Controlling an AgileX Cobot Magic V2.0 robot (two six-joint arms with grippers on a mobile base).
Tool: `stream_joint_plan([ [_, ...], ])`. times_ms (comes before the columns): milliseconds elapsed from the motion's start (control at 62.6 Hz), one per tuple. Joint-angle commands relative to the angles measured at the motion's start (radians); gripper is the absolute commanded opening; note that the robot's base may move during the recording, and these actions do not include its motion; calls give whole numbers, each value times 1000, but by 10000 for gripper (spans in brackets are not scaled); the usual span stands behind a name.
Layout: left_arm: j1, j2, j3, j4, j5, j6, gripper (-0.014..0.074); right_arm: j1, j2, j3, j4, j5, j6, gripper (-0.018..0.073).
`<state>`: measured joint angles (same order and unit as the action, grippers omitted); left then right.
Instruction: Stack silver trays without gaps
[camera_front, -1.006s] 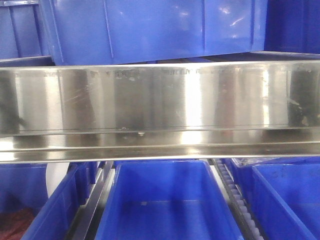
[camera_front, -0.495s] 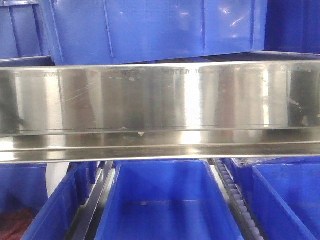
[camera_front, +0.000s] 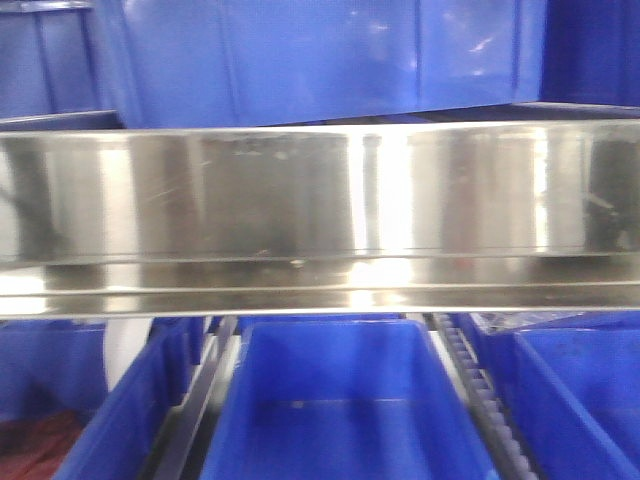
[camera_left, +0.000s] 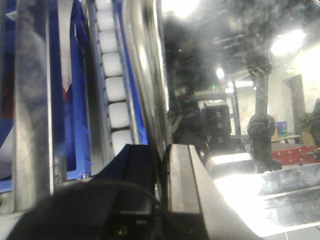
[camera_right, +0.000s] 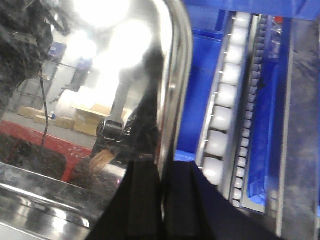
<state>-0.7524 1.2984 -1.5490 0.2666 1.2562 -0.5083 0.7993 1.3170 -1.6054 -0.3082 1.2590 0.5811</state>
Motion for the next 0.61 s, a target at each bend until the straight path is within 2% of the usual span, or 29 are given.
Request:
stream_joint_plan([
  [0, -13, -27, -31, 25, -2, 16, -48, 3, -33, -32, -49, 27, -10, 22],
  [591, -13, -27, -31, 25, -2, 16, -48, 3, -32, -32, -49, 27, -10, 22],
])
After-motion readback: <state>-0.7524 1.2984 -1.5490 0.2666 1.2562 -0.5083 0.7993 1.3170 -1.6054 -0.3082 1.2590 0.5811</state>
